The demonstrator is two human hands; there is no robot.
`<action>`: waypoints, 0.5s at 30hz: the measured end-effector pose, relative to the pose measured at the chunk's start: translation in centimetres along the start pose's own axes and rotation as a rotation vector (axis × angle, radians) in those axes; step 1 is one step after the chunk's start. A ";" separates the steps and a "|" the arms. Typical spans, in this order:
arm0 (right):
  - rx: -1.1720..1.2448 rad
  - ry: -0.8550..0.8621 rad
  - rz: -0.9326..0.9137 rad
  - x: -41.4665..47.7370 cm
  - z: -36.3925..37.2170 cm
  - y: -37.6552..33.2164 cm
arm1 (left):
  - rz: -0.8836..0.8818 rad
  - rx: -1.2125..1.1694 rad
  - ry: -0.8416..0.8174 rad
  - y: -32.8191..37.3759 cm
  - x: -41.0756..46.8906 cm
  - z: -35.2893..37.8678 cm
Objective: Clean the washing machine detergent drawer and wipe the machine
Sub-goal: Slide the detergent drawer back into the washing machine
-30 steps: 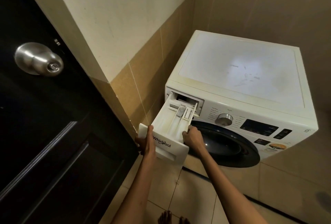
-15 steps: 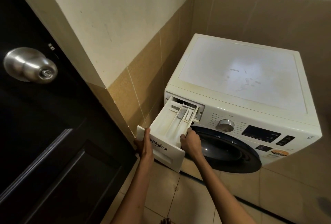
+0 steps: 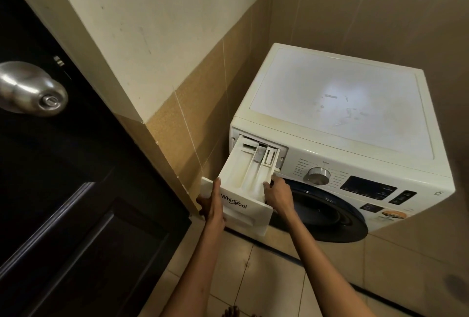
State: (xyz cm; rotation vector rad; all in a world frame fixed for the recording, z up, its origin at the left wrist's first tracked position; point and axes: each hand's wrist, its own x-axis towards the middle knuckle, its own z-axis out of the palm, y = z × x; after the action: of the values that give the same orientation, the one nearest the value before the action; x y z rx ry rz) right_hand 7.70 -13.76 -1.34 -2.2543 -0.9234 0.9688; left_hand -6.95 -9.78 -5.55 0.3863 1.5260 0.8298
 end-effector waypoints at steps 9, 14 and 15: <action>-0.125 -0.350 -0.168 -4.8 -1.7 1.8 | -0.005 -0.098 -0.082 -2.0 0.3 -0.2; -0.059 -0.141 -0.256 -4.6 -0.3 3.3 | 0.017 -0.129 -0.051 -2.2 0.1 0.3; -0.089 -0.083 -0.252 -4.7 0.0 3.3 | 0.012 -0.111 -0.065 -1.9 0.0 0.5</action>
State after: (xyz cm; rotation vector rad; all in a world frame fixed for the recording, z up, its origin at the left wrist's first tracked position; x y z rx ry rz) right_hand 6.55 -19.39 -1.55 -2.1165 -1.2744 0.9287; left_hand -6.03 -10.98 -6.86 0.3378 1.4114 0.8989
